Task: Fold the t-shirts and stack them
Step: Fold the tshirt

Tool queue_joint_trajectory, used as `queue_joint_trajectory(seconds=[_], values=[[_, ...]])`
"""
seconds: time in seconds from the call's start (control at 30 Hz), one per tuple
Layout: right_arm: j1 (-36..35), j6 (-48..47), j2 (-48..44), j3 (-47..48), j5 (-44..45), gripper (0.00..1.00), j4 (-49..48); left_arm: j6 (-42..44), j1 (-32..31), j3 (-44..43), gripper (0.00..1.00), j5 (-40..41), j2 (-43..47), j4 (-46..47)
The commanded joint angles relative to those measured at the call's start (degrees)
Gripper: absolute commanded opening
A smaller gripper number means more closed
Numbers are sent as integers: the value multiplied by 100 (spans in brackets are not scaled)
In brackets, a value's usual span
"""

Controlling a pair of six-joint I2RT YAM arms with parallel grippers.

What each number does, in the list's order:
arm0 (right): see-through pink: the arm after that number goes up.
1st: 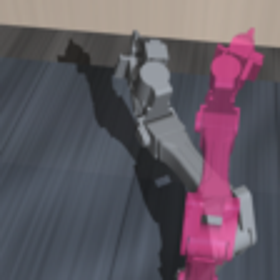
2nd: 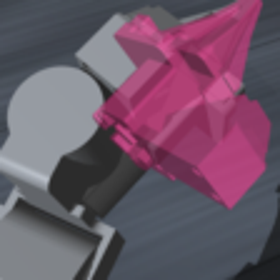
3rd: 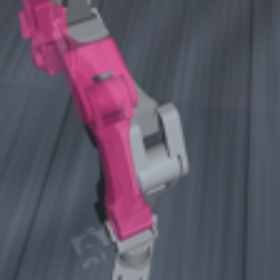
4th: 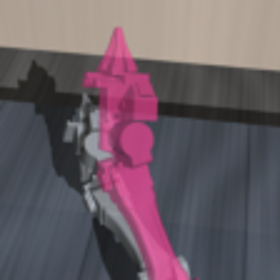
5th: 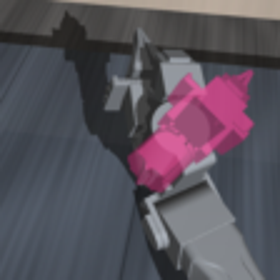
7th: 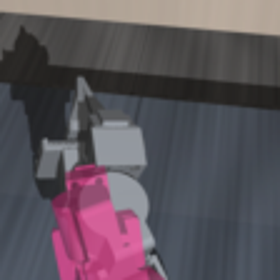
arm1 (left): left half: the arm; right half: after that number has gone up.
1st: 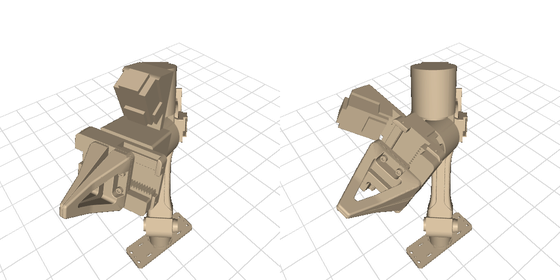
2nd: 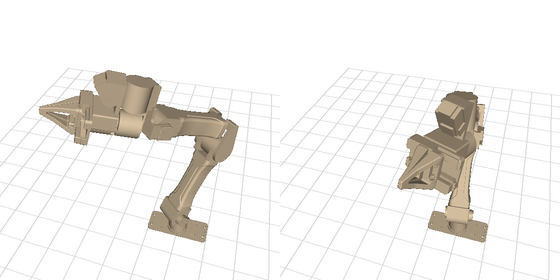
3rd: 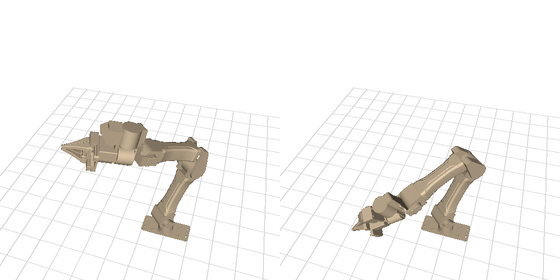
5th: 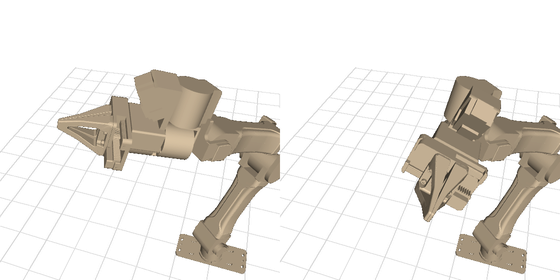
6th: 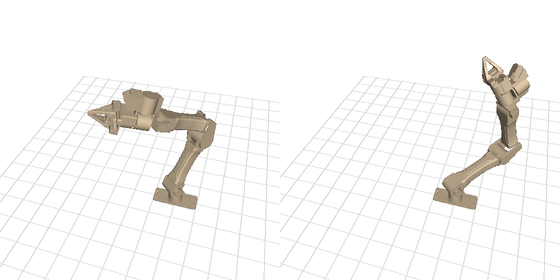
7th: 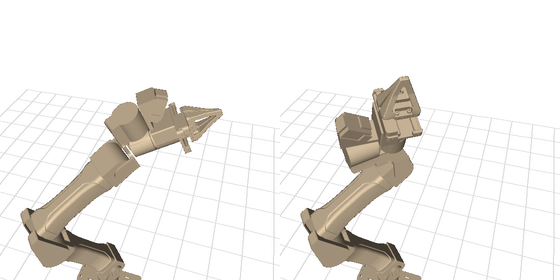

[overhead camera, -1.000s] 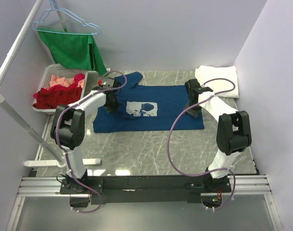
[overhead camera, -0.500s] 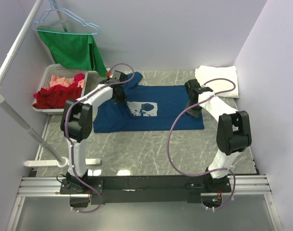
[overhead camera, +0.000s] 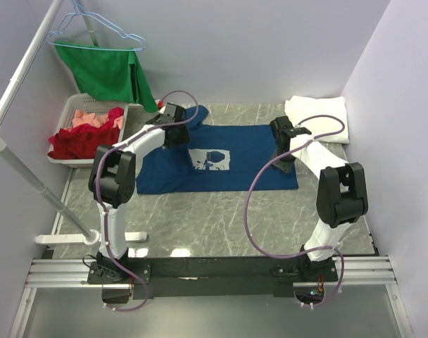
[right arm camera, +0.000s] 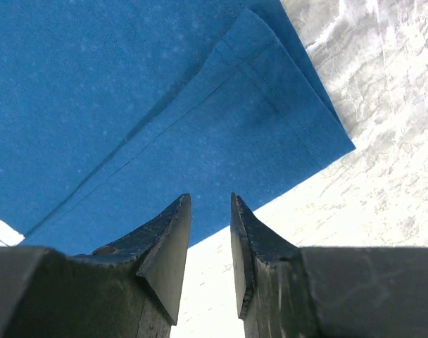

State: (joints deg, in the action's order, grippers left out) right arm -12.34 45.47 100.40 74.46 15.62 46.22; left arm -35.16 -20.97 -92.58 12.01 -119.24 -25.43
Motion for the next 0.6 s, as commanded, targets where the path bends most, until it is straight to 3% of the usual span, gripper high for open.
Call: queue_joint_trajectory(seconds=[0.0, 0.17, 0.37, 0.57], values=[[12, 111, -337, -115, 126, 36, -7, 141, -21, 240, 68, 249, 630, 232], [-49, 85, -310, -151, 91, 37, -16, 18, -21, 739, 67, 512, 876, -295], [-260, -56, -240, -159, 73, 41, -7, -237, -12, 1767, 66, 250, 1491, -471], [-383, -267, -21, -396, -471, 44, -236, -474, -12, 2611, 65, 249, 2080, -673]])
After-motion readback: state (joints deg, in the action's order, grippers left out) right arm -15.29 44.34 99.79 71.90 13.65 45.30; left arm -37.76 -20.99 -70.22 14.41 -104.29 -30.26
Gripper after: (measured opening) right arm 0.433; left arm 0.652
